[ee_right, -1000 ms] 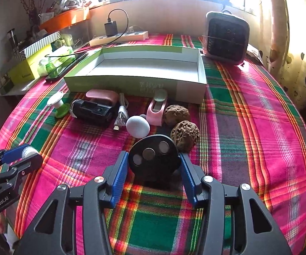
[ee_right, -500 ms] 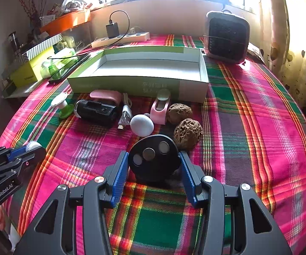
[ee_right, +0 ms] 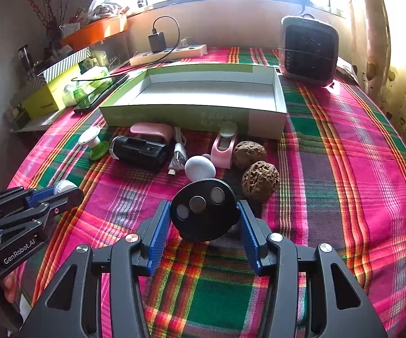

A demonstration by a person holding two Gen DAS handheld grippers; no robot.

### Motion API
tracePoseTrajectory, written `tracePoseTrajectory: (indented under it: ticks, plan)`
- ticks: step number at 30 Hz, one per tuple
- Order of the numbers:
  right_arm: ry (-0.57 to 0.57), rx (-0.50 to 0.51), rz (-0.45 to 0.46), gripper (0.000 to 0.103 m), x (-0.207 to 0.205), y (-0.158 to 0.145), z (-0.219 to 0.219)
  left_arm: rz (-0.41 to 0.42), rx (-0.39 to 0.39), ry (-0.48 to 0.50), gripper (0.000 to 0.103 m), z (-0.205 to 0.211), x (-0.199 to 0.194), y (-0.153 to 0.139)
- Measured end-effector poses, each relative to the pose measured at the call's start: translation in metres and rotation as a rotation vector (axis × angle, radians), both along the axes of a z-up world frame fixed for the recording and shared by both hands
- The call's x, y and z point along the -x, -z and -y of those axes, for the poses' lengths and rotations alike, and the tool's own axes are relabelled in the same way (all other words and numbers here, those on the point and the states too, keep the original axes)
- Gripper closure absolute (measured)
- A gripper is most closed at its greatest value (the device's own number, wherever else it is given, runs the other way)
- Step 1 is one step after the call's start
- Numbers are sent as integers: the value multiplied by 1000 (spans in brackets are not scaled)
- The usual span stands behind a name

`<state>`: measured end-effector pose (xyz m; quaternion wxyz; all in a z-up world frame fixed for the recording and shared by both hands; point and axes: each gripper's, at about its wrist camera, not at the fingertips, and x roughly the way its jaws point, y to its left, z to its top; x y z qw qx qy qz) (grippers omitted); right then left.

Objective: Organize objects
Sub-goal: 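Carry the white jar with the left tool while the right tool carries the black disc toward the tray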

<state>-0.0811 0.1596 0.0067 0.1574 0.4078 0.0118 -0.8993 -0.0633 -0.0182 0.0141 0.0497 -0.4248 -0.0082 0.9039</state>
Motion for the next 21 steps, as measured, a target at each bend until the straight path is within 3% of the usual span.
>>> tracePoseTrajectory:
  ticks: [21]
  plan:
    - [-33,47,-33,54,37,-30,3,-36,-42,38,86,-11,54,-31]
